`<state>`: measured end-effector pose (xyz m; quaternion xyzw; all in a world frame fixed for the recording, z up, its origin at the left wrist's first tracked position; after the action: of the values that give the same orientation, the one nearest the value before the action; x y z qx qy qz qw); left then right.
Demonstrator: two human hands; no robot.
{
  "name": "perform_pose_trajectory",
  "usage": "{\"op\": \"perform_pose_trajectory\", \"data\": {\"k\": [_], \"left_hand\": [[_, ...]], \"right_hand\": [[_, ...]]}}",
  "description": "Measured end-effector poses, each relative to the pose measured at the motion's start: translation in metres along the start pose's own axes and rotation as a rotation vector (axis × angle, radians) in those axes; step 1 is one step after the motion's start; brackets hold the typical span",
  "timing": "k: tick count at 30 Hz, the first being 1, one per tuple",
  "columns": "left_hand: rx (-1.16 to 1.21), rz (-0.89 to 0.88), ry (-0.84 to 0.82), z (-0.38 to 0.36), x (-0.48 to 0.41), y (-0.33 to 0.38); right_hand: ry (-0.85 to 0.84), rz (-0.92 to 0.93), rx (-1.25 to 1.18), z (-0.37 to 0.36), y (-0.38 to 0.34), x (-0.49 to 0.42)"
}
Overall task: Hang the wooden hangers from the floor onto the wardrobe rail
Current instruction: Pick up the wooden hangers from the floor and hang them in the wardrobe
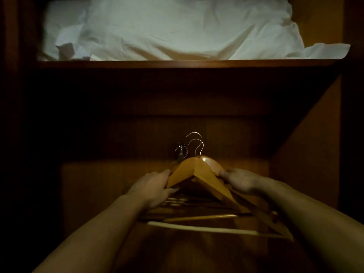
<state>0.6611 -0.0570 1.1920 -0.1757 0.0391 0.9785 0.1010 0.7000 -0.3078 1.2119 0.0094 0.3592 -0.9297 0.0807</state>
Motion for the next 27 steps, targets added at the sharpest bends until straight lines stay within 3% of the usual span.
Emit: {"op": "perform_pose_trajectory", "data": {"k": [9,19,27], "left_hand": [[-0.057,0.026,-0.007,-0.023,-0.035,-0.017],[-0.092,0.113,-0.041,-0.045,-0.066,-0.031],[-0.066,0.124,-0.037,-0.056,-0.071,-0.034]], "right_hand": [[0.07,0.066,0.041,-0.017,0.005,-0.065],[-0.043,0.09,0.009,-0.032,0.014,-0.106],[-0.03,0.157,0.017,-0.043,0.02,-0.11]]}}
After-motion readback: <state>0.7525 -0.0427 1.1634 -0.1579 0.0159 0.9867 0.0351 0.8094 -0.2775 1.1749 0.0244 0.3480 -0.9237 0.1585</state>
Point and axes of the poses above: each hand's wrist, its own x-axis away from the middle knuckle, its own z-axis out of the back of the hand, y = z × x, the point moved 1 cm from there along -x, towards the middle knuckle, and after that the axes turned 10 degrees about -x, right-handed, at the moved point
